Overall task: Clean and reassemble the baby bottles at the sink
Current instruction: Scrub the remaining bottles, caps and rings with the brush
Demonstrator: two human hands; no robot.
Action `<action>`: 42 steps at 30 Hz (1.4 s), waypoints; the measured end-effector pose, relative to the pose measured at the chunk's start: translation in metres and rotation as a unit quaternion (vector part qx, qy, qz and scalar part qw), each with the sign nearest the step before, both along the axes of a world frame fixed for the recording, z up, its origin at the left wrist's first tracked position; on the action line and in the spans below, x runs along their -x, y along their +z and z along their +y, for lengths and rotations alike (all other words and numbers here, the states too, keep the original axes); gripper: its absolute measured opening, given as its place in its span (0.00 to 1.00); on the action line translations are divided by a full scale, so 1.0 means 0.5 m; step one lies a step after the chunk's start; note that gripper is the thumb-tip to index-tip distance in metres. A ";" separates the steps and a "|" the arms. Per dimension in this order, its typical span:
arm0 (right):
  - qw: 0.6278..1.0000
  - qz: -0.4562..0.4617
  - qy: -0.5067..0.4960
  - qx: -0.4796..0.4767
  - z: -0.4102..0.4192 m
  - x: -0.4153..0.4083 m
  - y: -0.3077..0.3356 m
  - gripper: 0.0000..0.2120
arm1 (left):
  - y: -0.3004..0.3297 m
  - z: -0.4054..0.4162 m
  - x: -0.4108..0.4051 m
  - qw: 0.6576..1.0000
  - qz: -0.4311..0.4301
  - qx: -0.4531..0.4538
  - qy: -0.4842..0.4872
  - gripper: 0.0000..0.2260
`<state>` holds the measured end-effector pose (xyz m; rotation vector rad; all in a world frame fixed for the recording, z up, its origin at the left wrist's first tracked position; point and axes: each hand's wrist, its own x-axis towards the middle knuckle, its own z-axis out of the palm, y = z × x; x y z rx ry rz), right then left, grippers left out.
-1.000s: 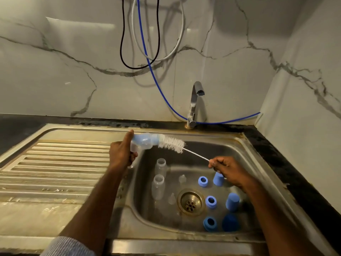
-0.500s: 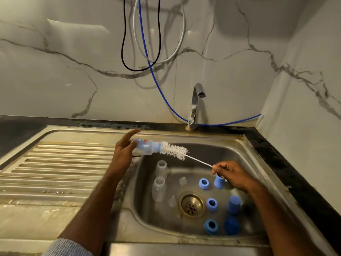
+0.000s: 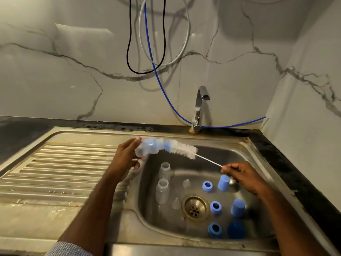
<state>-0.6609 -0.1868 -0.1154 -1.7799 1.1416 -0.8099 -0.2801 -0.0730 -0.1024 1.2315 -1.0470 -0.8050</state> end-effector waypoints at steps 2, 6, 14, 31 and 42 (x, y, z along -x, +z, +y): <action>1.000 0.008 0.020 0.013 0.011 -0.023 0.001 0.07 | -0.002 -0.003 0.011 1.000 -0.008 -0.017 -0.005 0.18; 0.999 -0.027 -0.015 0.012 0.007 -0.009 0.012 0.06 | 0.010 0.001 -0.009 0.998 0.047 -0.025 0.037 0.24; 0.999 -0.032 0.004 0.010 0.011 -0.026 0.004 0.07 | 0.027 0.004 0.022 0.989 0.092 -0.067 0.090 0.24; 1.000 -0.007 0.005 -0.002 -0.022 -0.003 -0.031 0.12 | 0.008 0.004 0.010 0.999 -0.010 0.034 -0.035 0.13; 0.999 -0.016 -0.030 -0.006 -0.005 -0.007 -0.010 0.06 | 0.002 -0.001 0.004 0.997 0.066 -0.046 0.009 0.20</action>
